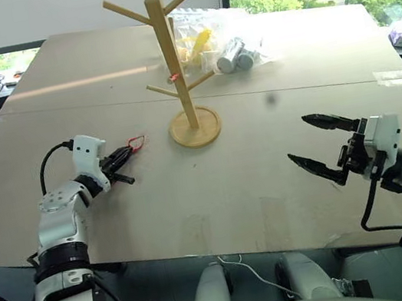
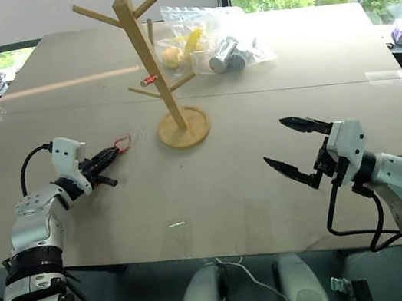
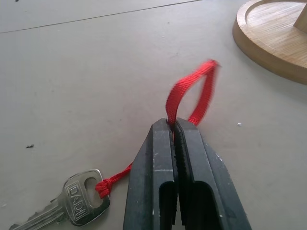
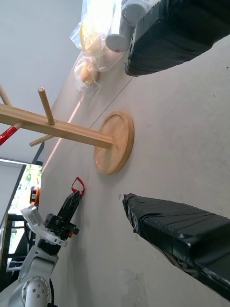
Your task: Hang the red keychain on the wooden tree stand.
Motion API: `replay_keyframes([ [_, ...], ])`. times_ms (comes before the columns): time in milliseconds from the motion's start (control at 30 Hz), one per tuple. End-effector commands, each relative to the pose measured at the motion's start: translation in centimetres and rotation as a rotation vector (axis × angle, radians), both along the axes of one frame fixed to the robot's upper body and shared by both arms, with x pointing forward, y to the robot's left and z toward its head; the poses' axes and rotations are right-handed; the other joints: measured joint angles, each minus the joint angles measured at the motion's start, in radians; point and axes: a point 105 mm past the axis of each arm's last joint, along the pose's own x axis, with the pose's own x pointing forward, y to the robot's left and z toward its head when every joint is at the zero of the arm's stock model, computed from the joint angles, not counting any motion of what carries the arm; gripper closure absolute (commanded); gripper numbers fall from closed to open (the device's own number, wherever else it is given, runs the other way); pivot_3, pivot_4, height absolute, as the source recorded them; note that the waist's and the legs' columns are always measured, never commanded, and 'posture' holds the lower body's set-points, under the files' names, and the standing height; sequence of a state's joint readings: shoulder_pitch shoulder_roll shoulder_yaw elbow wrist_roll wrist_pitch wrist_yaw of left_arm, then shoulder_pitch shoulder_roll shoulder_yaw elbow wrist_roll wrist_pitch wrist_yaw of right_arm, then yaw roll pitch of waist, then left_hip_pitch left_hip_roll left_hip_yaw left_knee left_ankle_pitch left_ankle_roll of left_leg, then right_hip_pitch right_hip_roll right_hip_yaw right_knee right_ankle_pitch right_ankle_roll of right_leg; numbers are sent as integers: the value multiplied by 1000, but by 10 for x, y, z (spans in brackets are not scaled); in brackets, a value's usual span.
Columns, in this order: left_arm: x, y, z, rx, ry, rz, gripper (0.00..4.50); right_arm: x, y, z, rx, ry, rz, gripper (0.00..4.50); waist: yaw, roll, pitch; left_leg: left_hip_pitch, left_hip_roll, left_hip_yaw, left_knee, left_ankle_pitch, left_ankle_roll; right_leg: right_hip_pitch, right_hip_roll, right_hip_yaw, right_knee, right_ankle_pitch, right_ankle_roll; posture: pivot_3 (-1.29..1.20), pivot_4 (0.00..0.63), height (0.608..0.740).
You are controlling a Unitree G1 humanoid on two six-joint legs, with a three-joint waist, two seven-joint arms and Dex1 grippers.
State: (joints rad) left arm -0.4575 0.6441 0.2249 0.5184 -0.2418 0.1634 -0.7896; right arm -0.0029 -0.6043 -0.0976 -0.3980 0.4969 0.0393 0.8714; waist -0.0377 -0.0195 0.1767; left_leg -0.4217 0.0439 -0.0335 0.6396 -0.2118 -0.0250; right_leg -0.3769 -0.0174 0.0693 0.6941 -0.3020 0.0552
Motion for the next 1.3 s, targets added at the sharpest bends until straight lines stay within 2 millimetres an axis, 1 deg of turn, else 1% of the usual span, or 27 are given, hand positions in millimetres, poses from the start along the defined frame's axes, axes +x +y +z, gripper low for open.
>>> replay_keyframes([
  [33, -4, -13, 30, -36, -89, -40, 4455, -2, -7, 18, -11, -77, -14, 281, 0, 0, 0, 0, 0, 0, 0, 0, 0, 0, 0, 0, 0, 0, 0, 0, 150, 740],
  [100, -8, -23, 40, -51, -111, -71, 4455, 1, -13, 25, -24, -101, -31, 281, 0, 0, 0, 0, 0, 0, 0, 0, 0, 0, 0, 0, 0, 0, 0, 0, 150, 740],
  [200, -18, -41, 59, -110, -157, -111, 4455, 2, -23, 41, -30, -123, -41, 281, 1, 0, 0, -1, 0, 0, 0, 0, 0, 0, -1, 0, 0, 0, 0, 0, 150, 740],
  [267, -30, -60, 72, -144, -186, -172, 4455, 0, -29, 51, -43, -120, -25, 281, 1, 0, 0, -1, 0, 0, 1, 0, 0, 0, -1, 0, 0, 0, 0, 0, 150, 740],
  [367, -43, -78, 82, -179, -198, -226, 4455, -4, -35, 57, -50, -72, 9, 281, 1, 0, 0, -1, 0, -1, 0, 0, 0, 0, -1, 0, -1, 0, 0, 0, 150, 740],
  [500, -56, -99, 107, -288, -250, -272, 4455, -9, -43, 84, -4, -22, 48, 281, 1, 0, 1, -1, 0, 0, 1, 0, 0, 1, -1, 0, 0, 0, 0, 0, 150, 740],
  [667, -66, -112, 121, -410, -276, -270, 4455, -15, -49, 113, 14, -16, 101, 281, 0, 0, 1, -1, 0, -1, 2, 0, 0, 1, 0, 0, 0, 0, 0, 0, 150, 740],
  [733, -69, -116, 117, -457, -243, -262, 4455, -18, -50, 124, 23, 2, 123, 281, 1, 0, 1, -1, 0, 0, 2, 0, 0, 1, 0, 1, -1, 0, 0, 0, 150, 740],
  [767, -70, -117, 116, -490, -227, -256, 4455, -17, -52, 127, 14, 2, 123, 281, 1, 0, 1, -1, 0, 0, 2, 0, 0, 1, 0, 0, -1, 0, 0, 0, 150, 740],
  [867, -72, -120, 118, -542, -219, -252, 4455, -13, -55, 127, 2, 8, 113, 281, 2, -1, 1, -1, 0, -1, 3, 0, 0, 1, 0, 0, -1, 0, 0, 0, 150, 740],
  [967, -71, -119, 127, -622, -232, -247, 4455, -11, -54, 119, -15, 18, 114, 281, 3, -1, 1, -2, 0, 0, 3, 0, 0, 1, 0, 0, -1, 0, 0, 0, 150, 740],
  [1100, -71, -120, 135, -685, -243, -251, 4455, -11, -52, 114, -17, 27, 116, 281, 3, -1, 1, -2, 0, -1, 3, 0, 0, 1, 0, 0, -1, 0, 0, 0, 150, 740],
  [1233, -71, -127, 139, -719, -241, -265, 4455, -11, -52, 109, -22, 32, 114, 281, 4, -1, 1, -2, 0, -1, 3, 0, 0, 1, 0, 0, -1, 0, 0, 0, 150, 740],
  [1300, -70, -134, 139, -719, -228, -280, 4455, -12, -53, 108, -28, 33, 110, 281, 5, -1, 1, -2, 0, -1, 4, 0, 0, 1, 0, 0, -1, 0, 0, 0, 150, 740],
])
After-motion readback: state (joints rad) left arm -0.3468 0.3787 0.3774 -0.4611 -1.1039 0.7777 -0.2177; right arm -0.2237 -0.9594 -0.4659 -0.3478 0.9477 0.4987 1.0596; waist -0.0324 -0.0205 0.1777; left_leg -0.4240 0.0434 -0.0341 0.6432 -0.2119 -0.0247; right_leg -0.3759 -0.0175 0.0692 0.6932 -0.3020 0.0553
